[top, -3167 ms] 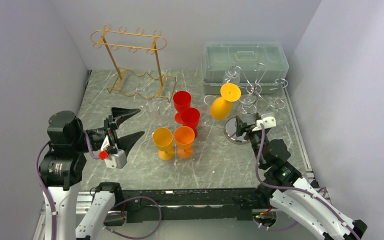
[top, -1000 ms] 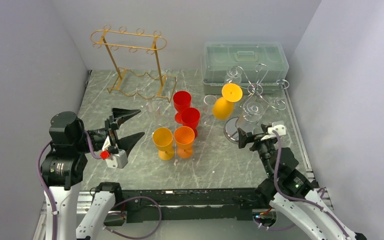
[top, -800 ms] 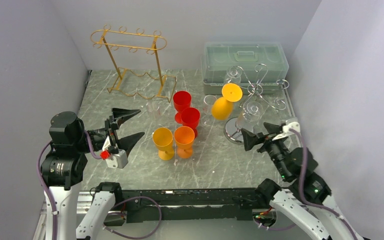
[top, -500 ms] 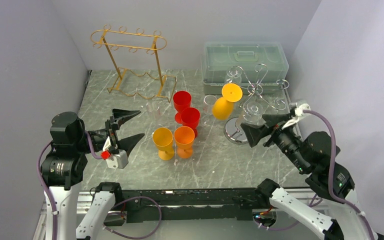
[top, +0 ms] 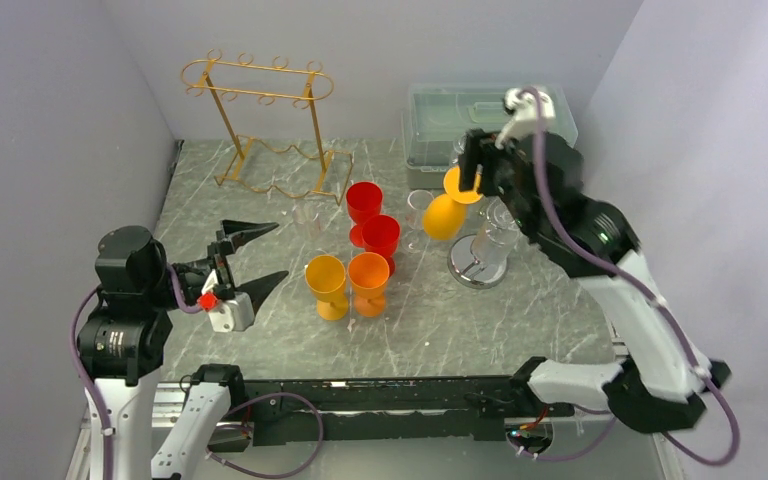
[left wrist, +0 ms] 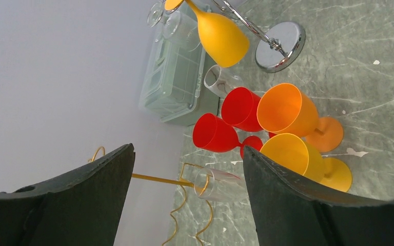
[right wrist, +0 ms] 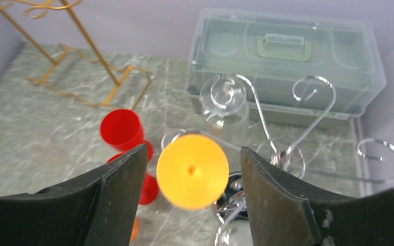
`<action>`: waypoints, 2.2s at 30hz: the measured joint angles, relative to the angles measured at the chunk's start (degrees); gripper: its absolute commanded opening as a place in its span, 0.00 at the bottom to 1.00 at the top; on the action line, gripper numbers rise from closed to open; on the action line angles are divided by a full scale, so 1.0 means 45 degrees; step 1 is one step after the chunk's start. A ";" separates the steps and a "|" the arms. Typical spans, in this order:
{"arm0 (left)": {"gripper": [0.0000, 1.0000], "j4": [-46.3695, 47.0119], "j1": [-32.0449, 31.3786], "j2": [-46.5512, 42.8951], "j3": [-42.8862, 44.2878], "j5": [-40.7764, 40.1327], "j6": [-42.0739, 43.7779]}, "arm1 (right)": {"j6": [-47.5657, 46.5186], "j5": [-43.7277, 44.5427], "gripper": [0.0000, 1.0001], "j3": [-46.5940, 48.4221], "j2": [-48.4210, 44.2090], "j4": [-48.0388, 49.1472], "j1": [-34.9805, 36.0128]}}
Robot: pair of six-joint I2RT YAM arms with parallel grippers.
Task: Place the wine glass upside down on the wine glass rack
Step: Adjust the wine rack at the center of the board.
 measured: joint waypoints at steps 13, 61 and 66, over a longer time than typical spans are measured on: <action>0.82 -0.0170 0.0000 -0.0039 0.0510 -0.0180 -0.1098 | -0.2045 0.1370 0.59 0.1248 0.2497 0.0029 -0.2361; 0.65 0.5119 -1.0428 1.3950 1.2148 -0.6518 -0.9714 | -0.0811 -0.2608 0.49 -0.1180 0.2905 0.1205 -0.9981; 0.56 0.4881 -1.0632 1.6092 1.4013 -0.7087 -1.0996 | -0.0544 -0.3045 0.49 -0.1613 0.2429 0.1477 -1.0083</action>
